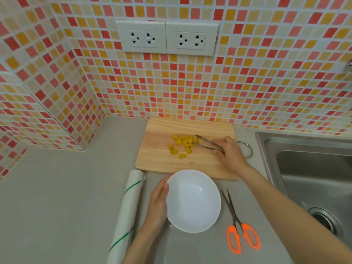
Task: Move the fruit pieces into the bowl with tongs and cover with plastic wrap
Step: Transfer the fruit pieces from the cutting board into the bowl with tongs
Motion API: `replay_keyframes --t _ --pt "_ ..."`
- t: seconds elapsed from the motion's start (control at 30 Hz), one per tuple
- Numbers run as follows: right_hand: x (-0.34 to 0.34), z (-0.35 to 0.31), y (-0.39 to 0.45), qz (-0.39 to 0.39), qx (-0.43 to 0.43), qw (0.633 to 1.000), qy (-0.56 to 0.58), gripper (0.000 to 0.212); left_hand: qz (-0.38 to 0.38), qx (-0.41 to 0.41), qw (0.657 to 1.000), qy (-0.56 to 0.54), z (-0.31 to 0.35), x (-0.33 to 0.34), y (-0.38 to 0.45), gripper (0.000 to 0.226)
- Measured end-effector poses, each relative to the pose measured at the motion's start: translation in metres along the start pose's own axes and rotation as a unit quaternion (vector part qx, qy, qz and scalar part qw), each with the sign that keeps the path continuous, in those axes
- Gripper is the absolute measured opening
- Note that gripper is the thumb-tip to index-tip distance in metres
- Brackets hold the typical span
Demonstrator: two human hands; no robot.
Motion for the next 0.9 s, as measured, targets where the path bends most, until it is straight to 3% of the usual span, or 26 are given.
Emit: replay_keyframes --t 0.23,0.6,0.7,0.8,0.9 --pt "0.007 -0.017 0.023 -0.036 -0.039 0.999 -0.007 0.031 0.01 -0.003 1.0 -0.01 -0.002 0.002 0.0 0.032" --pt "-0.014 -0.044 -0.05 0.043 -0.064 0.991 0.112 0.028 0.014 0.0 1.0 -0.019 0.002 0.004 -0.004 0.031" --pt "-0.021 -0.058 -0.087 -0.016 -0.113 0.987 0.11 0.03 0.009 0.006 1.0 -0.018 0.005 0.006 -0.007 0.031" --pt "-0.023 -0.063 -0.108 -0.096 -0.141 0.985 0.037 0.033 0.008 0.013 1.0 -0.013 0.008 0.007 -0.008 0.031" --pt "-0.031 -0.065 -0.106 -0.109 -0.138 0.984 0.027 0.036 0.015 0.017 1.0 -0.021 0.008 0.007 -0.008 0.03"
Point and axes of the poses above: each hand's wrist, its own y-axis towards the middle knuckle, its own x-axis out of the palm, z = x × y, the point moved 3 cm from there along y, towards the middle knuckle, and after that the axes turned 10 degrees about y, right-handed, at the moved point
